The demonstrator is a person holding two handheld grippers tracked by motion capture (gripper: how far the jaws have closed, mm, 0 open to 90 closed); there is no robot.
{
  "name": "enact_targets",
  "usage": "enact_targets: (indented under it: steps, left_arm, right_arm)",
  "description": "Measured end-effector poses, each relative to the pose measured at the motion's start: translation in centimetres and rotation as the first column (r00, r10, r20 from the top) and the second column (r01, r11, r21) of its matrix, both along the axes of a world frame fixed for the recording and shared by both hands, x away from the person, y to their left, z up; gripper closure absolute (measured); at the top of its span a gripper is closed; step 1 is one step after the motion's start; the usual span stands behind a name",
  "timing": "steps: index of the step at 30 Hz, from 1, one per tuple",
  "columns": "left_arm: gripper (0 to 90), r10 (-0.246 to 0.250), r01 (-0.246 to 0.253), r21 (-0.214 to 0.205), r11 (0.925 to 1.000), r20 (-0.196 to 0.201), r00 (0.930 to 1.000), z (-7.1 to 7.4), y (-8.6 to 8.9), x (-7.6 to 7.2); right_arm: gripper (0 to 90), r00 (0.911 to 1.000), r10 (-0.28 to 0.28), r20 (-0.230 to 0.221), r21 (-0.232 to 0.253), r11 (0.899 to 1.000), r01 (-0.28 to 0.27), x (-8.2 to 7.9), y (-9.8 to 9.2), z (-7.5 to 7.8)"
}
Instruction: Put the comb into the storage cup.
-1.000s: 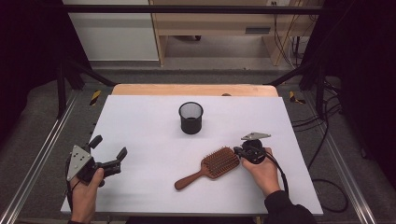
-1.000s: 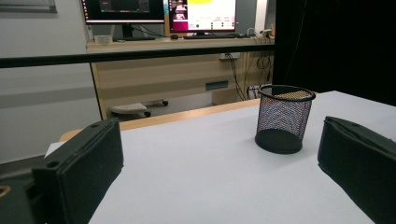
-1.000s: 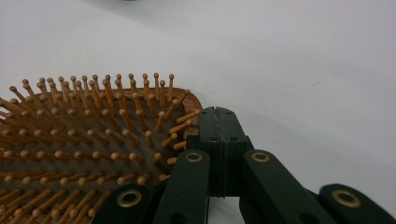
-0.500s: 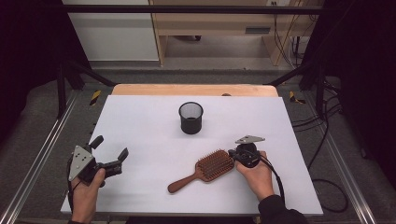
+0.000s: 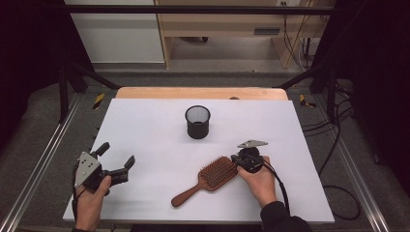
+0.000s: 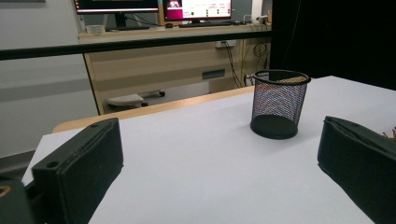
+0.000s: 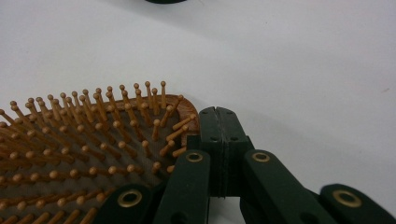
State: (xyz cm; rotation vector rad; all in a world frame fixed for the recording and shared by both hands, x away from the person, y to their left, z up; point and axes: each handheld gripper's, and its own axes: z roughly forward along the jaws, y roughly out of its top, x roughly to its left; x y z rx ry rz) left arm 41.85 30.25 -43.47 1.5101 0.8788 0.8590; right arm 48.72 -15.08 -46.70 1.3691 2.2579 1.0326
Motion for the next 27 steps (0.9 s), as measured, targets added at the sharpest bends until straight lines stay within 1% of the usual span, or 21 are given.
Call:
enact_targets:
  steps: [5, 10, 16, 27]
  left_arm:
    - [0.3, 0.005, -0.005, -0.003, 1.0, -0.001, 1.0, 0.0, 0.1, 0.0]
    - [0.4, 0.004, -0.004, -0.001, 1.0, -0.001, 1.0, 0.0, 0.1, 0.0]
    - [0.3, 0.004, -0.004, 0.0, 1.0, -0.001, 1.0, 0.0, 0.1, 0.0]
    - [0.3, 0.004, -0.004, 0.001, 1.0, -0.003, 1.0, -0.1, 0.1, 0.1]
  right_arm:
    - [90.0, 1.0, 0.0, 0.002, -0.006, 1.0, 0.0, -0.1, 0.3, 0.1]
    - [90.0, 0.9998, 0.021, 0.005, -0.004, 1.0, -0.021, -0.5, 0.9, 0.1]
    - [90.0, 0.9985, 0.053, 0.012, -0.019, 0.998, -0.052, -0.9, 2.0, 0.1]
    - [90.0, 0.9968, 0.079, 0.015, -0.027, 0.997, -0.078, -1.3, 3.0, 0.2]
